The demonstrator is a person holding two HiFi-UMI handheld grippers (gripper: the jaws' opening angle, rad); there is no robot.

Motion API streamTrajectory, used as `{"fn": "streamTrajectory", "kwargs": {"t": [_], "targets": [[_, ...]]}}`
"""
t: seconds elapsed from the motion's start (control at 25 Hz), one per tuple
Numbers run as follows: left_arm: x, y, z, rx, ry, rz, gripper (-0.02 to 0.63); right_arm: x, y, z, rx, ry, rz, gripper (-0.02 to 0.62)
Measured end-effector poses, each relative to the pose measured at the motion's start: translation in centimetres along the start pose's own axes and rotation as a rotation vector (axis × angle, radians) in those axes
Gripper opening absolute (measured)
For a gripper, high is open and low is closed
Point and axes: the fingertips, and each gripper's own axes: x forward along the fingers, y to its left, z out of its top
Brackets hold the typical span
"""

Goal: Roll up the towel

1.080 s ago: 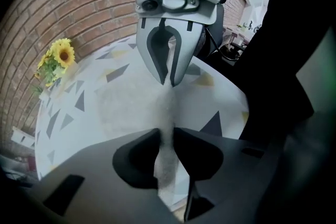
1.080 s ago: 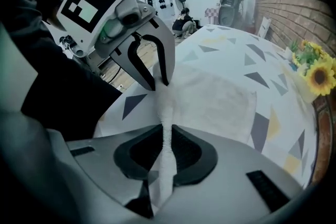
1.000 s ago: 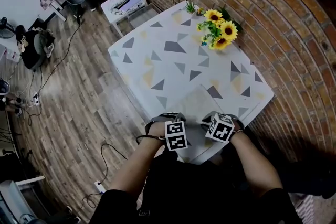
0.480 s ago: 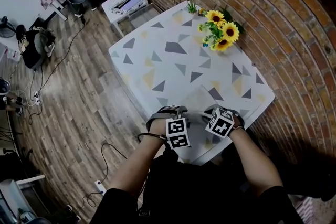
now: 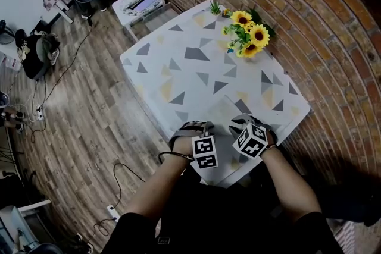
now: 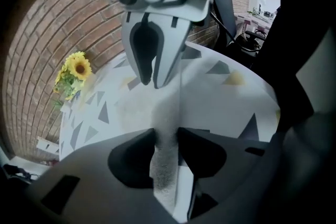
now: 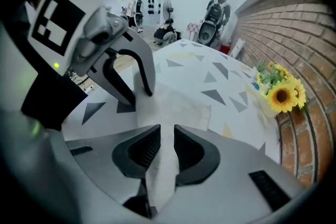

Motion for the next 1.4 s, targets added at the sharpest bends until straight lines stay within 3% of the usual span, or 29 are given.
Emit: {"fn": "streamTrajectory", "kwargs": {"t": [0.12,0.2,0.36,0.56,0.8,1.0,1.08,1.4], "targets": [[0.2,0.8,-0.1,-0.039,-0.006,0.004,0.158,-0.6,1.6,0.2,-0.031,-0.024,0.041,0.101],[0.3,1.2,-0.1,-0.059,-0.011,-0.004,0.158,-0.3,2.3,-0.3,-0.049,0.0,0.056,0.148],[0.2,2.7,-0.2,-0.084,-0.017,0.012,0.158,0.7,1.8,-1.2,-0.048,0.049,0.031,0.183],[-1.0,3.8,0.0,-0.07,-0.034,0.058,0.158,1.2,0.3,-1.0,-0.032,0.05,0.026,0.101],[0.1,3.5,0.5,0.002,-0.018,0.062,0.191,1.5,-0.6,-0.6,0.079,0.025,0.082,0.083],[1.2,3.1,-0.2,0.004,0.02,0.008,0.192,1.1,0.6,-0.4,0.13,0.007,0.151,0.074],[0.8,2.5,-0.3,-0.006,0.018,-0.013,0.158,0.9,1.4,-0.5,0.135,0.001,0.178,0.072],[-0.8,-2.3,-0.5,-0.033,0.022,-0.139,0.135,-0.3,5.8,-1.5,0.066,0.021,0.248,0.072]]}}
